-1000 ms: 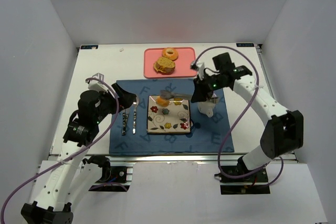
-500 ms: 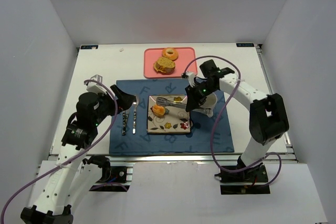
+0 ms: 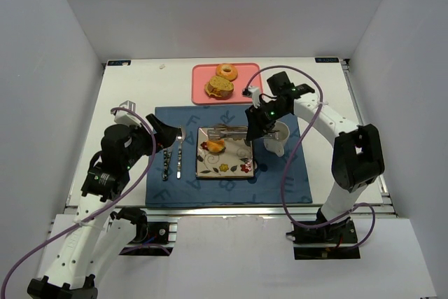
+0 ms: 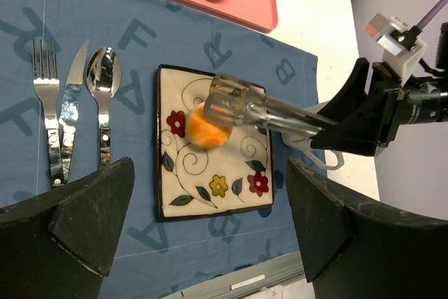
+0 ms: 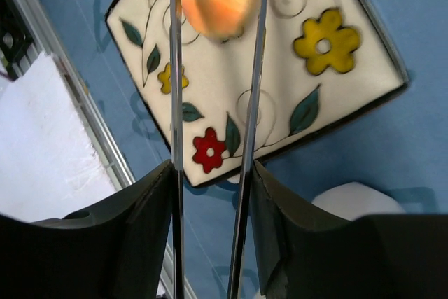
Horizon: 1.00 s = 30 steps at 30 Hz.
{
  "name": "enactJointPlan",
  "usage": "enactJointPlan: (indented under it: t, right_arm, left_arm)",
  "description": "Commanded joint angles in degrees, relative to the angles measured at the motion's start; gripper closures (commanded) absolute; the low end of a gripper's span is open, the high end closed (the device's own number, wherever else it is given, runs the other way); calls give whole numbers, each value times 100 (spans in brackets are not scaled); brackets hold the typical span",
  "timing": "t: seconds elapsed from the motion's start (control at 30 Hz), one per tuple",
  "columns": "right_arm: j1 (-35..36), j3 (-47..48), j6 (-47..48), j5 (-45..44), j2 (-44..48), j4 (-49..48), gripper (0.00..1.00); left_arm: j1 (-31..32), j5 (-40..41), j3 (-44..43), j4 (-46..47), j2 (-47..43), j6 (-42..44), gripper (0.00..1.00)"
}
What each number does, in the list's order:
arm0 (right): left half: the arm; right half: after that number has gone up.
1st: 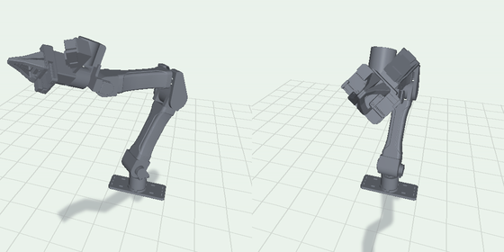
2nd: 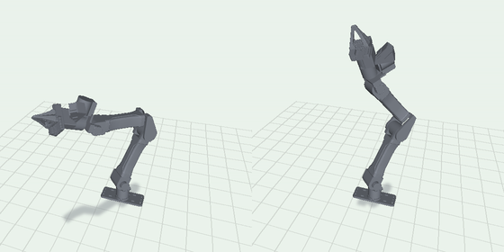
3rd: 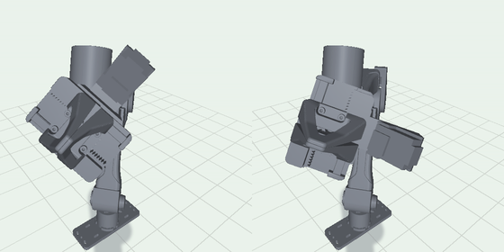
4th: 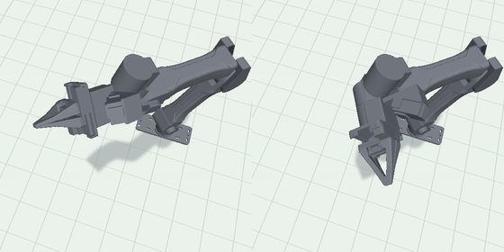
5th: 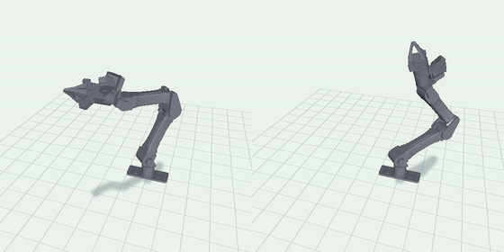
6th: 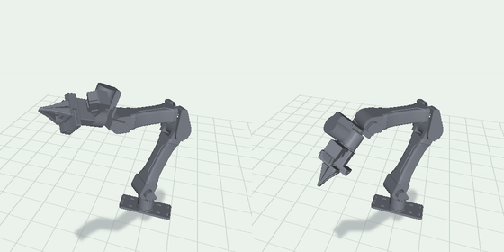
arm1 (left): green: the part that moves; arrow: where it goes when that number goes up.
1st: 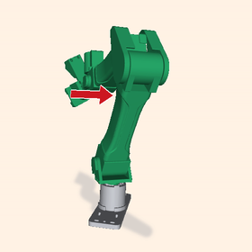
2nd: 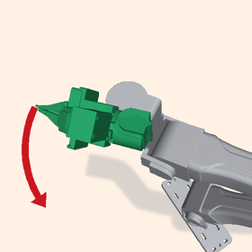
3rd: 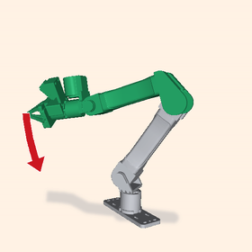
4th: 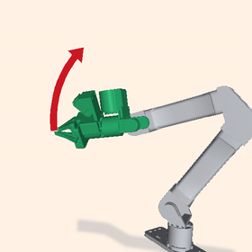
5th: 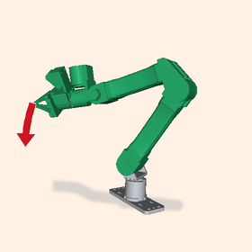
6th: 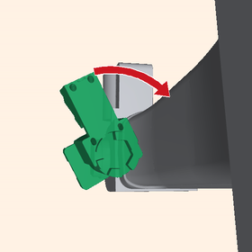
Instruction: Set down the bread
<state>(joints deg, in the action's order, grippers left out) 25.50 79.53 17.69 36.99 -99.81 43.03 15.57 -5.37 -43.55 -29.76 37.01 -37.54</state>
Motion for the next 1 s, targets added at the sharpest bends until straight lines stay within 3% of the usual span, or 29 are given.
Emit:
enactJointPlan:
  t: [0.0, 0.27, 0.57, 0.73, 0.97]
  right_arm:
    - [-150, 458, -46, -16, 287, -154, 50]
    - [-659, 1581, -432, -113, -257, -382, 51]
    - [-1090, 2944, -2093, -815, -1654, -1278, 55]
    - [-1091, 3779, -2744, -1378, -2436, -1516, 50]
    - [-1091, 4307, -3342, -1344, -3044, -1885, 46]
  left_arm:
    - [-10, 18, 5, 23, -19, 1, 2]
    - [-10, -8, -31, 58, 43, 10, 2]
    - [-10, 18, -153, -109, 95, 1, 2]
    - [-10, 44, -180, -109, 166, -69, 2]
    - [-10, 36, -48, 31, 227, -219, 2]
